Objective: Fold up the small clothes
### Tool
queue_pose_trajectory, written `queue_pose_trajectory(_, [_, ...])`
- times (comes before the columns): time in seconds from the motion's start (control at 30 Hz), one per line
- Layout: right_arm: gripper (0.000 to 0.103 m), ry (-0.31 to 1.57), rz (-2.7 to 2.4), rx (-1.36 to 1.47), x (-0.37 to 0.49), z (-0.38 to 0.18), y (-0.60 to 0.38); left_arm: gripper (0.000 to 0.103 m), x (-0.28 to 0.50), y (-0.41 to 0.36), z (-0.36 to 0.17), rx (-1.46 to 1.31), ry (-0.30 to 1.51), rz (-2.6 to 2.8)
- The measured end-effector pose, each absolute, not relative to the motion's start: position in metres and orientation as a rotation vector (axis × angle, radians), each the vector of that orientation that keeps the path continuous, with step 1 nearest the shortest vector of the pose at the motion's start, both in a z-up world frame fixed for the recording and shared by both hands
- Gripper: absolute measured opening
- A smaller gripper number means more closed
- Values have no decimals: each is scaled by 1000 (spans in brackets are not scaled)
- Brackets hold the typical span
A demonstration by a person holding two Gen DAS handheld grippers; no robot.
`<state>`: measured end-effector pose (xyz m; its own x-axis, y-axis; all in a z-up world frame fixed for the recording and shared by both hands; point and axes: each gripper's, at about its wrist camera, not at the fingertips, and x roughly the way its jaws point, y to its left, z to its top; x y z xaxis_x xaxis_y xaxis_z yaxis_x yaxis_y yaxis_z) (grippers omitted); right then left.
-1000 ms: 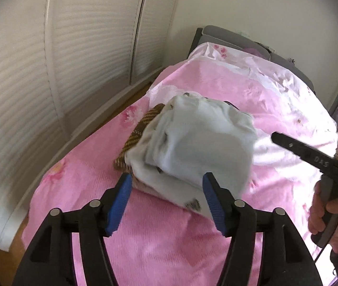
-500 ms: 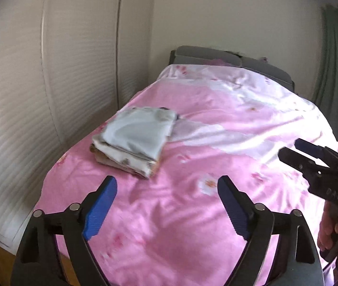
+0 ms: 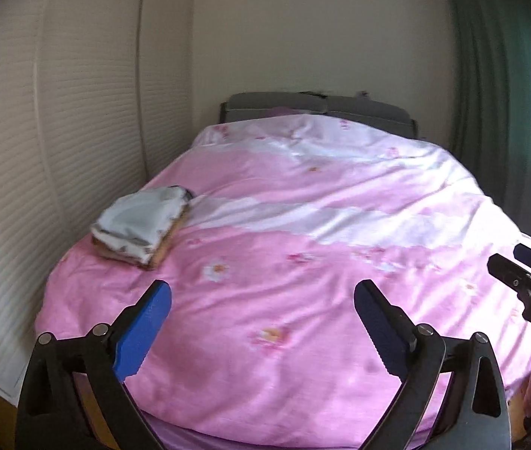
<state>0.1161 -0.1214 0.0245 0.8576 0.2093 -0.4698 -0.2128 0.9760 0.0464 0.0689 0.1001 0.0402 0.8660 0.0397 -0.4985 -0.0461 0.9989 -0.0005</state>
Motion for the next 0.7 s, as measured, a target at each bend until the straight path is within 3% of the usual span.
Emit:
queue_pose_trajectory(0.13, [92,474,116,21,83,28,-172,101,56,54,38,26,520,-14])
queue_pose_trajectory(0.33, [93,453,3,29,46,32,-223,103,40,8,32,73,522,-54])
queue_pose_trajectory(0.7, [93,443,-46,37,9,26,-250,103,28,-10,19,71,551,-27])
